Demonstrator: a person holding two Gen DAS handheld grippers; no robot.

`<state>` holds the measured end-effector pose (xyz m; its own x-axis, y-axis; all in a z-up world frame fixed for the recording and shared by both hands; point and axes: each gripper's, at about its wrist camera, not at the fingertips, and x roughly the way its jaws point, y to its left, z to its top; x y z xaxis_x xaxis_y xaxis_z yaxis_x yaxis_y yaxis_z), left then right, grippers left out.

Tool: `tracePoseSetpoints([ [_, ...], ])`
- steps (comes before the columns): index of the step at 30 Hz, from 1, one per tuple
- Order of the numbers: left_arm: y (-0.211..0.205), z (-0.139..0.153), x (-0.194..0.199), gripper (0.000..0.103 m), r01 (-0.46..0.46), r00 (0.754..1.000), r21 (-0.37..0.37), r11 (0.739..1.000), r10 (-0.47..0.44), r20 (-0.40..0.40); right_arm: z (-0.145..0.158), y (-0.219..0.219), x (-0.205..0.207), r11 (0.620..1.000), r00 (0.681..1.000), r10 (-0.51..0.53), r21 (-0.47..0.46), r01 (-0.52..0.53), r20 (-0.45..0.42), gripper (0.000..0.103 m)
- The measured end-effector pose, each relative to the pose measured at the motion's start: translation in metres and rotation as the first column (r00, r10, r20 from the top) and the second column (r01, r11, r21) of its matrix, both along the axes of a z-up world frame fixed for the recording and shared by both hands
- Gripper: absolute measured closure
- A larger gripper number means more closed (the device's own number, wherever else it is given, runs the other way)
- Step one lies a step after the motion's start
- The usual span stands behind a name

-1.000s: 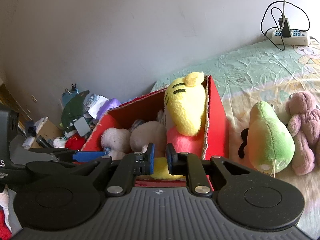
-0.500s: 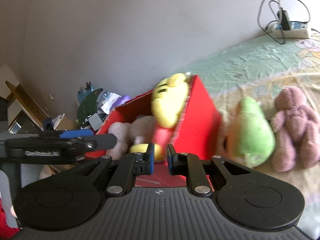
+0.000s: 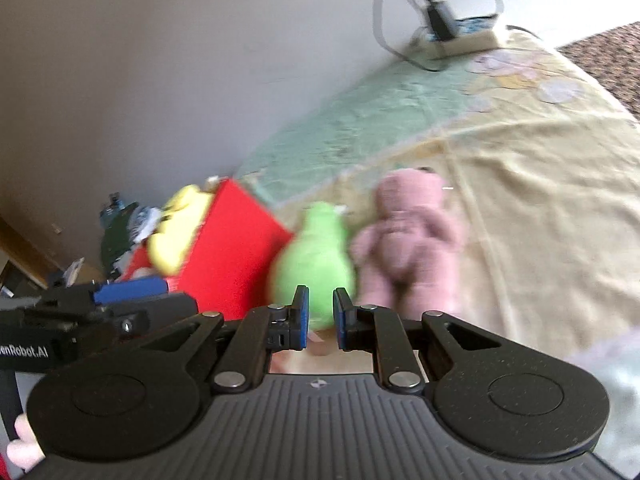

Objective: Organize objects
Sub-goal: 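Move the right gripper to the pink teddy bear beside the pear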

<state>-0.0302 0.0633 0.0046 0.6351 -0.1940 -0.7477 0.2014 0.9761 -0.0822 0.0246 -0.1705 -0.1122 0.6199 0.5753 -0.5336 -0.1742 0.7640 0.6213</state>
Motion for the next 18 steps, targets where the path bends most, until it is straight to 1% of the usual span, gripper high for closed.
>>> tracePoseSetpoints([
  [2,-0.011,-0.011,0.009,0.025,0.012,0.999,-0.027,1.000,-0.013,-0.038,-0.008,-0.012,0.003,1.000,0.999,-0.018,-0.009,0.017,-0.027,0.087],
  [6,-0.033,-0.036,0.024,0.026,0.031,0.995,-0.048,0.998,-0.035,-0.094,-0.024,-0.031,0.013,0.999,0.997,-0.037,-0.009,0.037,-0.074,0.085],
  [10,-0.049,-0.062,0.039,0.028,0.031,0.989,-0.053,0.998,-0.039,-0.142,-0.038,-0.040,0.029,1.000,0.993,-0.027,-0.005,0.027,-0.114,0.083],
  [11,-0.051,-0.069,0.044,0.030,0.027,0.986,-0.054,0.998,-0.035,-0.162,-0.041,-0.041,0.034,1.000,0.992,-0.022,-0.003,0.022,-0.125,0.082],
  [13,-0.056,-0.082,0.053,0.032,0.018,0.980,-0.052,0.998,-0.028,-0.196,-0.047,-0.043,0.041,1.000,0.990,-0.013,0.008,0.015,-0.141,0.080],
  [14,-0.058,-0.087,0.057,0.033,0.014,0.977,-0.052,0.999,-0.024,-0.211,-0.050,-0.043,0.045,1.000,0.989,-0.008,0.018,0.011,-0.149,0.078],
  [18,-0.064,-0.098,0.066,0.036,0.008,0.971,-0.043,0.999,-0.018,-0.239,-0.059,-0.042,0.058,0.999,0.982,0.013,0.054,-0.003,-0.186,0.077],
])
